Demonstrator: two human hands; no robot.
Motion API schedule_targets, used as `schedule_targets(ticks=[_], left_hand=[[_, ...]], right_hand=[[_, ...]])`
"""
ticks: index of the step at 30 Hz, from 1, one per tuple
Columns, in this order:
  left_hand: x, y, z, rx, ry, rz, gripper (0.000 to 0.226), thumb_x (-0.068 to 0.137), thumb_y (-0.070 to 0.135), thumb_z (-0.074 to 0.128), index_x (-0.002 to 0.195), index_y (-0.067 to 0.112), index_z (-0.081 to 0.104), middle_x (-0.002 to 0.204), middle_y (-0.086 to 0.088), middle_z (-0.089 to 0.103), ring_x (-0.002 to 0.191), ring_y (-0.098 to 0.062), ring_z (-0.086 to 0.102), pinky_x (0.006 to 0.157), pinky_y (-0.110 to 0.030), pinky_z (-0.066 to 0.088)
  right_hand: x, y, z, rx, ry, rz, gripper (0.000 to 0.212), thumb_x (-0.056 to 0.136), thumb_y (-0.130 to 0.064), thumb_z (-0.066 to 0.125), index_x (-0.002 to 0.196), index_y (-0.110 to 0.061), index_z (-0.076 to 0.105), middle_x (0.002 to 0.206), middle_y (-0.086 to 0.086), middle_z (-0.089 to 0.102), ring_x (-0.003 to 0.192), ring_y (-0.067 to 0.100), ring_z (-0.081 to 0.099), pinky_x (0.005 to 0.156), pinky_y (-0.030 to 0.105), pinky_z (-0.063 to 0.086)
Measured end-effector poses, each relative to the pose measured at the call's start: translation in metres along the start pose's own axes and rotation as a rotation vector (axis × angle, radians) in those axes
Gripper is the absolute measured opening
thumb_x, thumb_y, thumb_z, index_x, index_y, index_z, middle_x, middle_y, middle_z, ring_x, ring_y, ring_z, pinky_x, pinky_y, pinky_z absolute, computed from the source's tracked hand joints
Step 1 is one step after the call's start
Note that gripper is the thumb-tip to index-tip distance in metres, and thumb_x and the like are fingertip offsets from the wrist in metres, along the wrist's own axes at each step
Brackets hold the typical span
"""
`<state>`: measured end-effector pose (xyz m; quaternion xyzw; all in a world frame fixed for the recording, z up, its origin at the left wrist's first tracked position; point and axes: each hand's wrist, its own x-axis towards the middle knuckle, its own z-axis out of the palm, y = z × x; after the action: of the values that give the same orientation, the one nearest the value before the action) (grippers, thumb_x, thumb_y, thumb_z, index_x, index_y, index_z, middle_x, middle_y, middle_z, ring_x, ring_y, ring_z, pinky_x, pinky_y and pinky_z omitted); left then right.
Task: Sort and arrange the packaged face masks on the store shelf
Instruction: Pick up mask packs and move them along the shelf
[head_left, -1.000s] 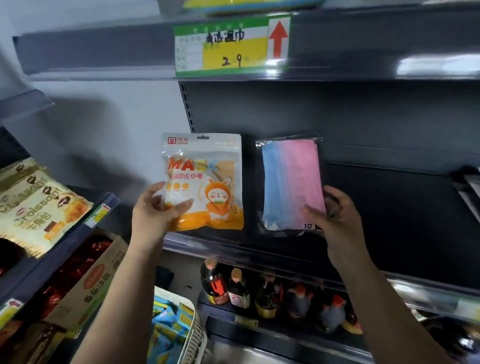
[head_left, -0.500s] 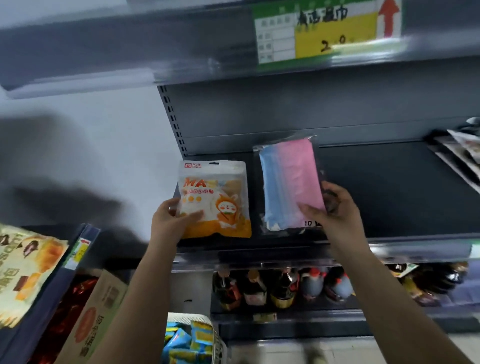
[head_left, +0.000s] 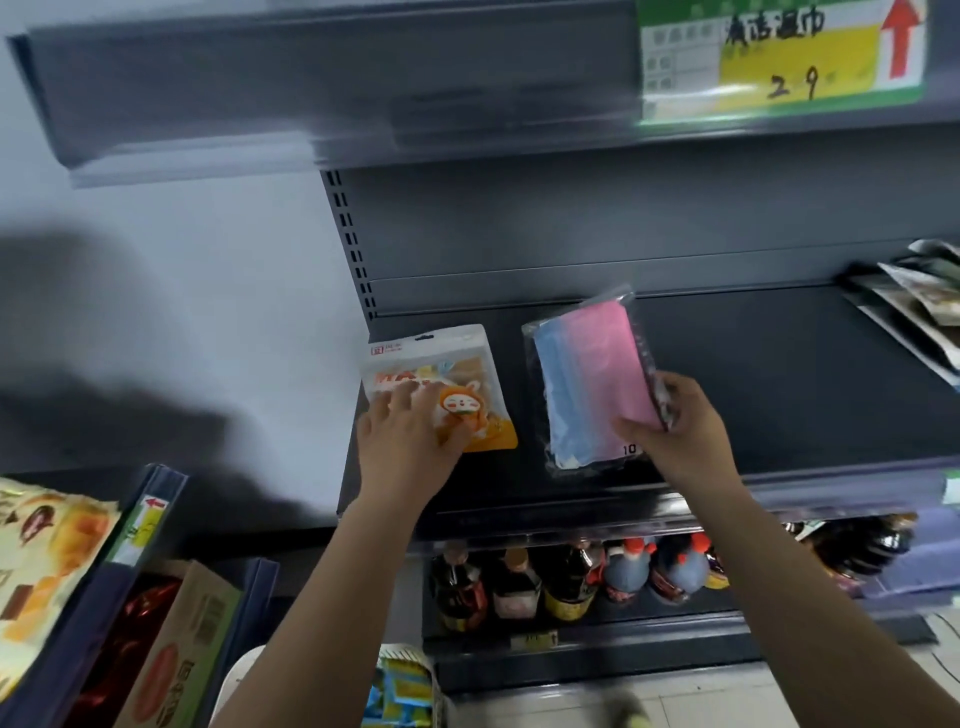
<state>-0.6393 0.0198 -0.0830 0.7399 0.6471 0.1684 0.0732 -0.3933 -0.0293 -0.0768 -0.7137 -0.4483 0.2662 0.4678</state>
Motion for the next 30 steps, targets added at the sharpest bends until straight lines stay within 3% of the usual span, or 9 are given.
schedule_targets(ticks=[4,7,10,17,23,26,30], left_hand=[[0.002,0.001,0.002,0.094,-0.079,0.054,0.061,0.088,0.061,0.043,0.14,0.031,0.035,0.15,0.002,0.032,0.139,-0.028,0.022,0.112,-0.045,0.021],[0.004,0.0,0.001,0.074,-0.078,0.051,0.061,0.087,0.062,0.044,0.14,0.032,0.036,0.15,0.003,0.033,0.139,-0.027,0.023,0.112,-0.044,0.021],[0.006,-0.002,0.002,0.056,-0.088,0.054,0.062,0.086,0.062,0.046,0.14,0.032,0.036,0.151,0.003,0.032,0.14,-0.027,0.022,0.113,-0.043,0.021],[0.011,0.0,-0.003,0.073,-0.102,0.041,0.06,0.087,0.059,0.048,0.139,0.031,0.039,0.15,0.002,0.034,0.139,-0.028,0.024,0.112,-0.044,0.023],[0.01,0.04,-0.02,0.145,0.013,0.162,0.058,0.085,0.063,0.041,0.127,0.025,0.055,0.131,-0.002,0.053,0.123,-0.029,0.045,0.103,-0.044,0.033],[0.009,0.083,-0.021,0.128,0.045,0.275,0.076,0.077,0.068,0.027,0.125,0.017,0.058,0.124,-0.005,0.059,0.115,-0.031,0.053,0.094,-0.044,0.043],[0.007,0.158,-0.01,0.116,-0.021,0.407,0.062,0.087,0.057,0.045,0.136,0.019,0.048,0.135,-0.003,0.051,0.125,-0.029,0.045,0.101,-0.042,0.037]], right_hand=[[-0.005,-0.003,0.008,-0.605,0.063,-0.218,0.075,0.079,-0.023,0.07,0.143,-0.011,0.032,0.132,0.014,0.048,0.119,0.035,0.044,0.095,0.046,0.04],[-0.007,-0.009,0.022,-0.888,-0.106,-0.344,0.067,0.085,-0.044,0.058,0.143,-0.018,0.035,0.141,0.009,0.041,0.127,0.032,0.038,0.103,0.044,0.033],[0.0,-0.011,0.032,-0.961,-0.258,-0.344,0.062,0.09,-0.055,0.044,0.143,-0.025,0.034,0.148,0.0,0.034,0.136,0.025,0.029,0.109,0.04,0.026],[0.014,-0.02,0.029,-0.966,-0.276,-0.342,0.059,0.092,-0.054,0.042,0.143,-0.025,0.033,0.148,0.001,0.034,0.137,0.025,0.028,0.11,0.039,0.026],[0.012,-0.023,-0.017,-1.06,-0.105,-0.426,0.046,0.09,-0.042,0.05,0.13,-0.019,0.05,0.135,0.005,0.048,0.125,0.029,0.042,0.099,0.04,0.037],[0.014,-0.017,-0.051,-1.036,-0.013,-0.453,0.039,0.072,-0.033,0.075,0.103,-0.011,0.069,0.106,0.012,0.066,0.097,0.036,0.062,0.079,0.045,0.05],[0.017,-0.001,-0.109,-1.119,0.032,-0.423,0.043,0.052,-0.035,0.087,0.084,-0.012,0.072,0.083,0.01,0.068,0.072,0.033,0.066,0.059,0.04,0.053]])
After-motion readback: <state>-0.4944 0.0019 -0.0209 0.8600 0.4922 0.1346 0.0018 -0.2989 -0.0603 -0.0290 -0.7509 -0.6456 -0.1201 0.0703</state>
